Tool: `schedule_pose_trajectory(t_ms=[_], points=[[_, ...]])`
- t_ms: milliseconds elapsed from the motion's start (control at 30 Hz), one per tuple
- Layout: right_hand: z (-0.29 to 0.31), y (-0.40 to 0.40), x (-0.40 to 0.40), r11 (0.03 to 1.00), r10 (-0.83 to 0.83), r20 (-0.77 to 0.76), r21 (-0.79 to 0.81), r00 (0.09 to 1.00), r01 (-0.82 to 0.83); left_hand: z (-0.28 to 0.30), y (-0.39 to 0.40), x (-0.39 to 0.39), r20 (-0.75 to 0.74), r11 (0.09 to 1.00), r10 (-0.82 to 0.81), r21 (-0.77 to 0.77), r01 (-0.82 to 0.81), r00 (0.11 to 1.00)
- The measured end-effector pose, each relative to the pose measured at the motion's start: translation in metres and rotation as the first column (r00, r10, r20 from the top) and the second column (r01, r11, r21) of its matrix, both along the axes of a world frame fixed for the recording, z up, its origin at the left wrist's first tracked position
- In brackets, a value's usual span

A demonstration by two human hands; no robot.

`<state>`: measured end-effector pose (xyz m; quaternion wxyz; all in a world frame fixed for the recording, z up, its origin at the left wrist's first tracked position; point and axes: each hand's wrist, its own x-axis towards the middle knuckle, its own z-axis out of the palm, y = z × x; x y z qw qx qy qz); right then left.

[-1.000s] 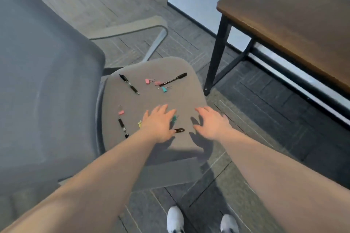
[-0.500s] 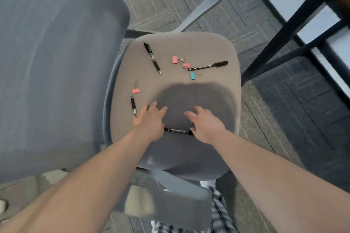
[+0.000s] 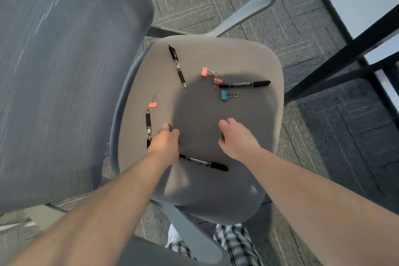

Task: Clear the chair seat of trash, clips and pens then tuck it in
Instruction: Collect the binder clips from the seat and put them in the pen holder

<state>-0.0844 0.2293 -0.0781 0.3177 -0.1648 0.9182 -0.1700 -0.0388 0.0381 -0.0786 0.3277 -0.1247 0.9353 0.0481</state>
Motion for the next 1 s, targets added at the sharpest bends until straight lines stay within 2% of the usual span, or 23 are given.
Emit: schedule_pose_trajectory(t_ms=[200, 300, 333, 367, 433, 500, 667, 833, 1000], points=[[0.011, -0.002, -0.021, 0.977, -0.204, -0.032, -0.068, 0.978, 0.201, 0.007, 0.008, -0.014, -0.093, 0.997, 0.081, 0.024, -0.079, 0.992], [0.015, -0.008, -0.036, 0.940, -0.339, -0.108, -0.086, 0.935, 0.330, 0.011, 0.007, -0.023, -0.115, 0.974, 0.183, 0.154, -0.164, 0.976], [0.015, -0.010, -0.041, 0.921, -0.387, -0.138, -0.100, 0.912, 0.376, 0.013, 0.004, -0.026, -0.122, 0.974, 0.203, 0.129, -0.187, 0.971], [0.015, -0.011, -0.045, 0.903, -0.429, -0.164, -0.113, 0.888, 0.415, 0.013, 0.001, -0.031, -0.199, 0.971, 0.233, 0.106, -0.216, 0.952], [0.011, -0.015, -0.054, 0.875, -0.484, -0.189, -0.111, 0.854, 0.471, 0.012, -0.007, -0.046, -0.343, 0.914, 0.406, 0.165, -0.371, 0.847], [0.006, -0.018, -0.062, 0.853, -0.521, -0.187, -0.083, 0.833, 0.515, 0.014, -0.015, -0.058, -0.435, 0.892, 0.450, 0.181, -0.413, 0.780], [-0.007, -0.029, -0.068, 0.820, -0.566, -0.162, -0.016, 0.808, 0.572, 0.002, -0.039, -0.074, -0.311, 0.902, 0.427, 0.213, -0.376, 0.849], [-0.017, -0.040, -0.064, 0.822, -0.559, -0.147, 0.029, 0.816, 0.568, -0.013, -0.046, -0.075, -0.165, 0.942, 0.333, 0.089, -0.322, 0.928], [-0.016, -0.049, -0.060, 0.841, -0.525, -0.158, 0.052, 0.836, 0.538, -0.020, -0.048, -0.074, -0.170, 0.970, 0.243, 0.058, -0.236, 0.955]])
